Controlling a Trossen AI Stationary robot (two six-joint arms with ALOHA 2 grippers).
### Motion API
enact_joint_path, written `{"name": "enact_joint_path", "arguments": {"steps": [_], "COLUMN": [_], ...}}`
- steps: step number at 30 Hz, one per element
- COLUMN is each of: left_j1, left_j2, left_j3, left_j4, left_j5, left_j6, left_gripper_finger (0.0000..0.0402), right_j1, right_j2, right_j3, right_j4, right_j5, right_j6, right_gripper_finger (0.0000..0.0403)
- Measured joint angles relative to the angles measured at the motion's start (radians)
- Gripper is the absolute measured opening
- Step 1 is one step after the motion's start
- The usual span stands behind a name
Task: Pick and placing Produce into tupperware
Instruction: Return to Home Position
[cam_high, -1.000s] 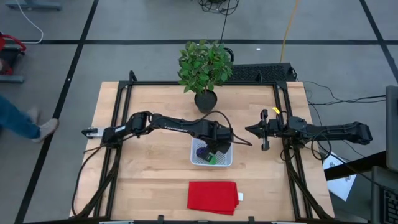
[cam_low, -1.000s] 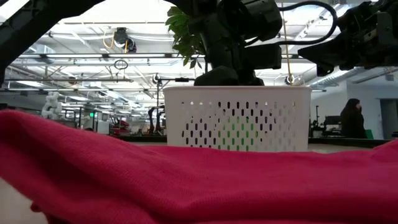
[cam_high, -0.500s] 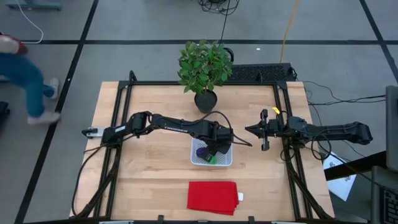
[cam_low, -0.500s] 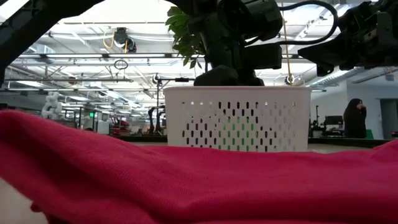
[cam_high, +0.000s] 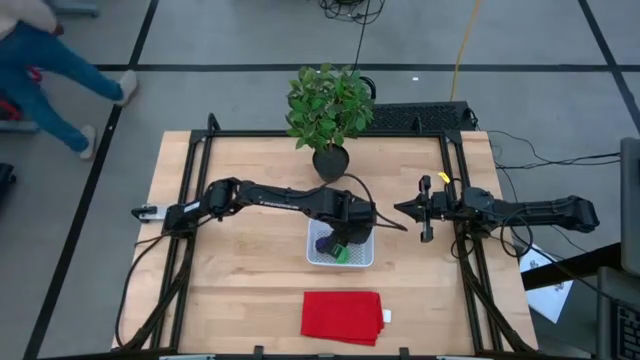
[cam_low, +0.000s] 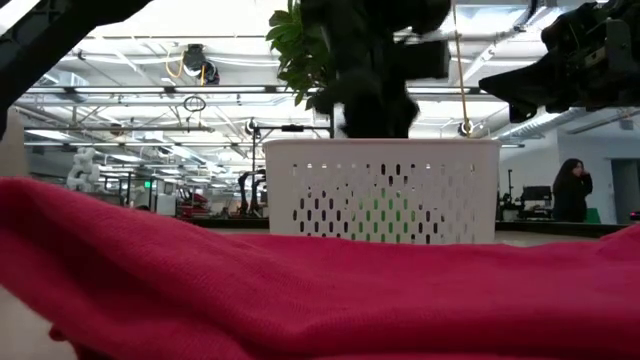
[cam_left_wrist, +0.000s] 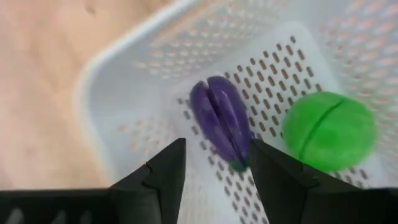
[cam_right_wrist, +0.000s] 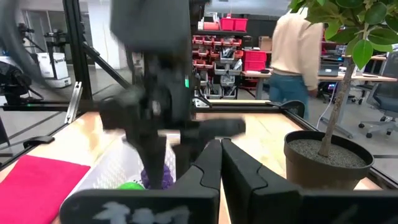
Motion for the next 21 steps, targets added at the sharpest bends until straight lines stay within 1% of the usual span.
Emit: {"name": "enact_joint_path", "arguments": {"steps": [5,7,10,12,15,16,18,21], "left_j1": [-0.010,-0.016,-0.025,-0.027,-0.008,0.003,0.020,0.027], "left_j2": [-0.017,-0.019,-0.046,-0.073,-0.116,-0.133,-0.169,-0.219], "left_j3": [0.093,0.135,0.170,0.174,0.173,0.173,0.173,0.173], "left_j4": [-0.111,-0.155,-0.199,-0.223,-0.271,-0.274,-0.273,-0.270], "left_j5": [-0.006,-0.009,-0.056,-0.075,-0.073,-0.065,-0.044,-0.027], "left_j6": [0.002,0.015,0.015,0.024,0.039,0.026,-0.009,-0.021], "left_gripper_finger": [0.0176,0.0167,0.0133,0.0097,0.0027,0.0014,0.0010,0.0004], "right_j1": [0.000,0.000,0.000,0.000,0.000,0.000,0.000,0.000], "right_j2": [0.000,0.000,0.000,-0.001,-0.002,-0.002,-0.002,-0.002], "right_j3": [0.000,0.000,0.000,0.000,0.000,0.000,0.000,0.000], "right_j4": [0.000,0.000,0.000,0.000,0.001,0.000,0.001,0.001], "right_j5": [0.000,0.000,0.000,0.000,0.000,0.000,0.000,0.000], "right_j6": [0.000,0.000,-0.006,-0.009,-0.009,-0.009,-0.003,-0.001], "right_gripper_finger": [0.0000,0.0000,0.0000,0.0000,0.0000,0.0000,0.0000,0.0000]}}
